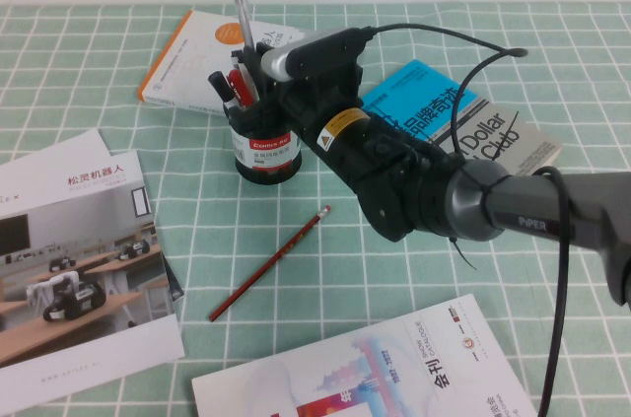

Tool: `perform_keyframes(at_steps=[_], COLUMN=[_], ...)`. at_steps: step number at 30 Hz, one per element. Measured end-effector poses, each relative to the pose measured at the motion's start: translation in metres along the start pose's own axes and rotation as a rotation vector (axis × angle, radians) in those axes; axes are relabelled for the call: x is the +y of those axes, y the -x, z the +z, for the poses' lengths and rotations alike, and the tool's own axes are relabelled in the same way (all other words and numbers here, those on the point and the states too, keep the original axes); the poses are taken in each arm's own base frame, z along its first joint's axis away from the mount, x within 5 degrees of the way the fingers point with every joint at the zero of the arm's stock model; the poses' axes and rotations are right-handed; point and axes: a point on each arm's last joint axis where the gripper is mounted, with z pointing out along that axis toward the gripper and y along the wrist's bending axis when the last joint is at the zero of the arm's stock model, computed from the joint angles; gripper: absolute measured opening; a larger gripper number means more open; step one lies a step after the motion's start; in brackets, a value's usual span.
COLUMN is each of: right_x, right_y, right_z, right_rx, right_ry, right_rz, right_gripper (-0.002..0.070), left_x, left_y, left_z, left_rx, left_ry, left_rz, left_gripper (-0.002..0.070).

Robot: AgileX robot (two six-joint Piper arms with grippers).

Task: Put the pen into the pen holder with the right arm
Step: Place the pen onto the pen holder

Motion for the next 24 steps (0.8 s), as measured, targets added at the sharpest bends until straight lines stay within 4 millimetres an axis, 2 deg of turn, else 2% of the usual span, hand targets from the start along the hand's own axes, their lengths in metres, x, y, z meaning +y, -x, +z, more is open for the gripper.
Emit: perform_keyframes(at_steps=[18, 21, 23, 24], right_x=[-0.001, -0.002, -0.002, -0.002], right_y=[-0.017, -0.019, -0.022, -0.021], right_z=[0.002, 0.001, 0.001, 0.001], right_rx=[0.081, 0.104, 0.127, 0.142], right_ry=[-0.004, -0.006, -0.008, -0.009], right_rz=[-0.004, -0.004, -0.004, -0.004], right_gripper=[0.0034, 0.0071, 0.0119, 0.0168], left_x=[0.0, 0.0, 0.0, 0.0], left_y=[0.0, 0.0, 0.0, 0.0], left_z=[0.0, 0.0, 0.0, 0.0], left_rx=[0.0, 0.0, 0.0, 0.0], left_ry=[0.0, 0.0, 0.0, 0.0], left_rz=[0.0, 0.0, 0.0, 0.0], left_gripper=[-0.0006, -0.0006, -0.0006, -0.0006])
